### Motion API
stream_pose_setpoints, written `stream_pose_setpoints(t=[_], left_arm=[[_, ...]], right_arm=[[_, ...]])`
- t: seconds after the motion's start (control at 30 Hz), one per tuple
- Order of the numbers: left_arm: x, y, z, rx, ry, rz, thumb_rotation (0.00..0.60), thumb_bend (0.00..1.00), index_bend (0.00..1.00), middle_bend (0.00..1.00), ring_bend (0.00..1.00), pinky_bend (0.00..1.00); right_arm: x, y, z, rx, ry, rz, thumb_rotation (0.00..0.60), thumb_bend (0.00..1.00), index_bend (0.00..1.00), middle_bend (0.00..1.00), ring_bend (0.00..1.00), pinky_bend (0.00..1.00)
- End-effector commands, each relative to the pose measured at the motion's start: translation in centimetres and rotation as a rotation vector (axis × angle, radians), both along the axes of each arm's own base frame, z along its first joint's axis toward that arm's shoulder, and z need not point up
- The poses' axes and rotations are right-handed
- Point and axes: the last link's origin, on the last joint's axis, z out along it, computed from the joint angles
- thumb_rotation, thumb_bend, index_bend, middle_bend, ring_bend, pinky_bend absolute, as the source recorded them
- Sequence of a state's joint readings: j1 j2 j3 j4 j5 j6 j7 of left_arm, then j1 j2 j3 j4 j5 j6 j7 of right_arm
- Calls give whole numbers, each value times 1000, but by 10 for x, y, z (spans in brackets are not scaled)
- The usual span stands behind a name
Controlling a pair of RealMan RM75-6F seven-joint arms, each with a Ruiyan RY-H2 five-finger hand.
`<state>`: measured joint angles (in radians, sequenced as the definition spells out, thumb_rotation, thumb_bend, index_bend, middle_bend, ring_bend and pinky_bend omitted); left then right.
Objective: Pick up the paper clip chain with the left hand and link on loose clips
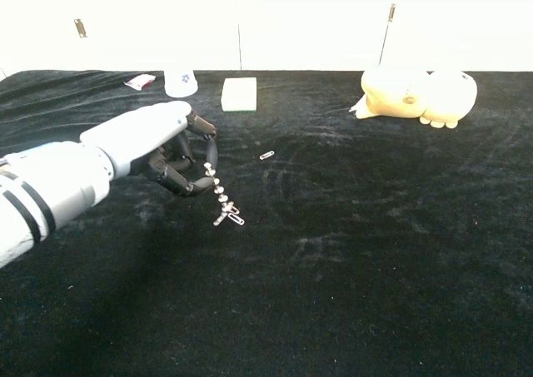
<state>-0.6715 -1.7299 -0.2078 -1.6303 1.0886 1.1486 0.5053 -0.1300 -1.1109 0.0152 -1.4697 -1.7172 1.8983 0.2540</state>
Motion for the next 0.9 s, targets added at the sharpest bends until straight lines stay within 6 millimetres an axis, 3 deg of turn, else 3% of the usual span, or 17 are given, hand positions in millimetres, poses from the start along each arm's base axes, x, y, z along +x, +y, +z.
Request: stream_pose_setpoints(t=[0.03, 0.57, 0.9], left_arm=[[4, 2, -5, -7, 5, -8, 600, 658, 763, 1000, 1000, 1000], [2, 12, -20, -12, 45, -12, 600, 659, 763, 1000, 1000, 1000], [2, 13, 4, 55, 28, -19, 600, 659, 763, 1000, 1000, 1000]], right_arm=[[-1, 3, 0, -9, -3, -9, 600, 233, 0, 0, 0, 0], [-5, 19, 0, -62, -5, -51, 600, 232, 0, 0, 0, 0], [-5, 14, -2, -49, 4, -54, 600, 233, 0, 0, 0, 0]])
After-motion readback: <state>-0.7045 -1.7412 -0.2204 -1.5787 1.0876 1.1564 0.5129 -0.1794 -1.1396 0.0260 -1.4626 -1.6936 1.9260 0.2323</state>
